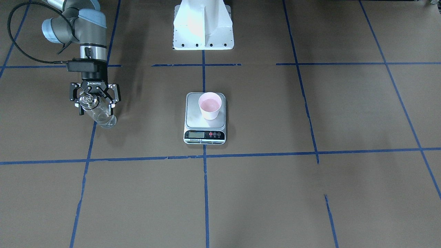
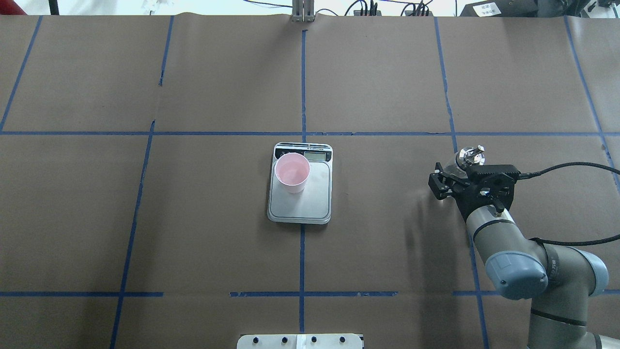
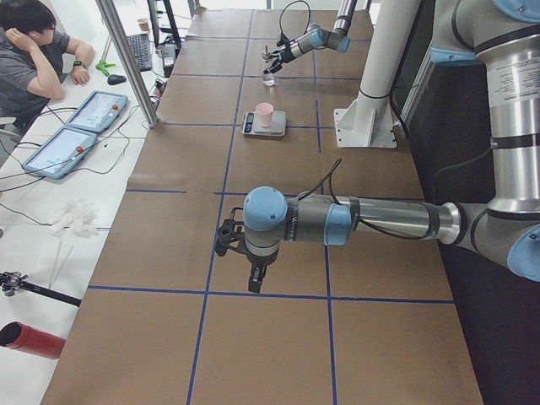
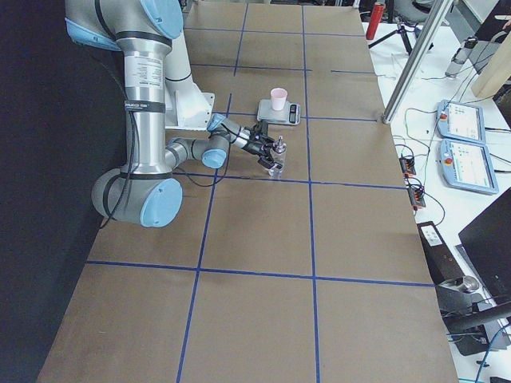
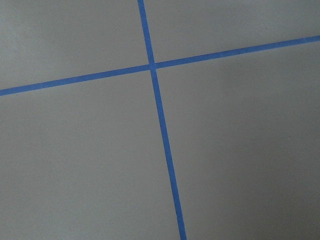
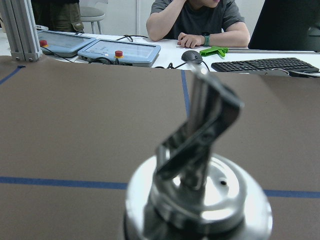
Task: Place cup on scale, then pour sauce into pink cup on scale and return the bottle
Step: 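Carry the upright bottle back and lower it to its spot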
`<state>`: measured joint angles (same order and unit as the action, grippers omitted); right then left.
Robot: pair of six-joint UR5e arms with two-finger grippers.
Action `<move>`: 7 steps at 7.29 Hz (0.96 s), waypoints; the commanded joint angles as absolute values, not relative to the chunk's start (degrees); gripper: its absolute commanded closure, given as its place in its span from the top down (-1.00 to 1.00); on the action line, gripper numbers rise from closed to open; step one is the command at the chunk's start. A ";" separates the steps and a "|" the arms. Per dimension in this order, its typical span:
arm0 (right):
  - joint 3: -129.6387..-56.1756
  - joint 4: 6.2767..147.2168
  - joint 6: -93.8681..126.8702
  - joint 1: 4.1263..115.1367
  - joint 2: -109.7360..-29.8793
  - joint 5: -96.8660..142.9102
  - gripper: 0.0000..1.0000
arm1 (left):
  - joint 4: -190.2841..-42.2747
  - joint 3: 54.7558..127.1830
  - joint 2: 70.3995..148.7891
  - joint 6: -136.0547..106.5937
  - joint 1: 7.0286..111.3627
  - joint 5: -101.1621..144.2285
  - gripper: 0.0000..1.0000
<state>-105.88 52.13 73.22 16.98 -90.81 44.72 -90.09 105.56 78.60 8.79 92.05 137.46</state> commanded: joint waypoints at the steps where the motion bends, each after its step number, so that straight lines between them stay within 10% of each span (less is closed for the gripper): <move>1: -106.26 52.03 73.30 16.44 -91.31 44.65 1.00 | -90.09 105.56 78.58 8.79 92.02 137.46 1.00; 7: -111.33 51.77 73.74 8.88 -98.58 40.17 1.00 | -90.09 105.56 78.57 8.79 92.02 137.46 1.00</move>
<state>-108.71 51.86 73.73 9.87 -95.05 40.33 -90.09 105.56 78.57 8.79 92.02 137.46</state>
